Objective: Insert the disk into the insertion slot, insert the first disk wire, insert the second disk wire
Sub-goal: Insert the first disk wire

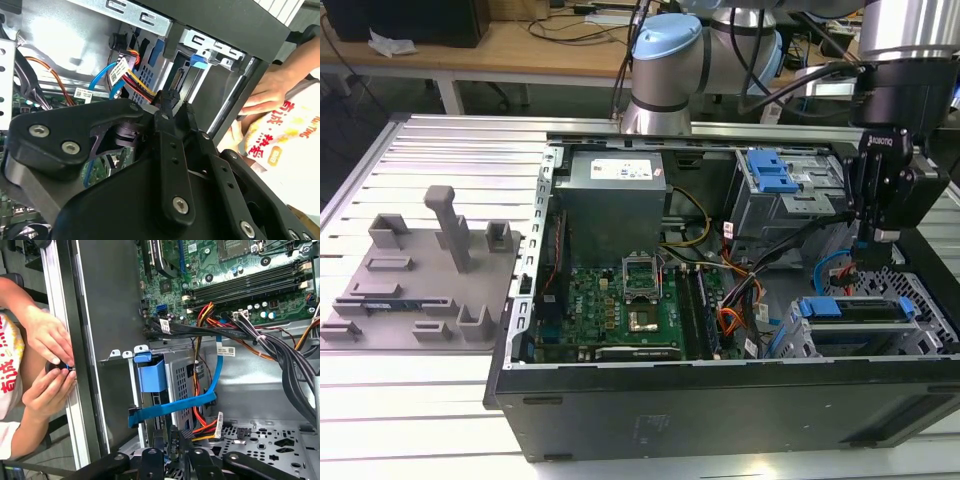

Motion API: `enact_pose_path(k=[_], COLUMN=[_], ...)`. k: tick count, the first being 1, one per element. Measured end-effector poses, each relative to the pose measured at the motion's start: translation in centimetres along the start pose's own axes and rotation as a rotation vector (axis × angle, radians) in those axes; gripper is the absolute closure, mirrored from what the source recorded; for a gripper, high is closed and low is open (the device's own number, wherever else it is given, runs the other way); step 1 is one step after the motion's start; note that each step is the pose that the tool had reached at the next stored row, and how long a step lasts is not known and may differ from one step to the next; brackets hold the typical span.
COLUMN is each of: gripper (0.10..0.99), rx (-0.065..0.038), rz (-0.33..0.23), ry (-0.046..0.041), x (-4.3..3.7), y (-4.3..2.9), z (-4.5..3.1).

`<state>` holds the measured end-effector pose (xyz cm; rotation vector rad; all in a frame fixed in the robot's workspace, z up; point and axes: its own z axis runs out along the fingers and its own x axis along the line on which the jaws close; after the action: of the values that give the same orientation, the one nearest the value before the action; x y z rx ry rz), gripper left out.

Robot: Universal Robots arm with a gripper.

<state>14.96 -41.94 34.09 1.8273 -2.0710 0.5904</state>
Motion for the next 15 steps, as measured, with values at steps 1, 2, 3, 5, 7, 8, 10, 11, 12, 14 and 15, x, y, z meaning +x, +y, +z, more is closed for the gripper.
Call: enact_pose_path(k=[1, 2, 3, 5, 7, 8, 10, 11, 12, 14, 15], gripper=[0.827, 0.839, 0.910, 0.922, 0.922, 0.922, 0.922, 0.922, 0.922, 0.922, 0.922], rx=[0.000, 0.000, 0.000, 0.000, 0.000, 0.000, 0.000, 0.000, 0.000, 0.000, 0.000], rz=[0.000, 0.000, 0.000, 0.000, 0.000, 0.000, 0.000, 0.000, 0.000, 0.000, 0.000], ry=[-0.0001, -0.0001, -0.0003, -0.0003, -0.0003, -0.0002, -0.0002, -0.0002, -0.0002, -0.0015, -0.0039], x=[-0.01, -0.02, -0.04, -0.05, -0.09, -0.11, -0.13, -0.14, -0.15, -0.17, -0.19], y=[0.00, 0.00, 0.01, 0.01, 0.01, 0.02, 0.02, 0.02, 0.02, 0.03, 0.03], z=[0.02, 0.02, 0.03, 0.03, 0.02, 0.01, 0.00, 0.01, 0.01, 0.04, 0.06])
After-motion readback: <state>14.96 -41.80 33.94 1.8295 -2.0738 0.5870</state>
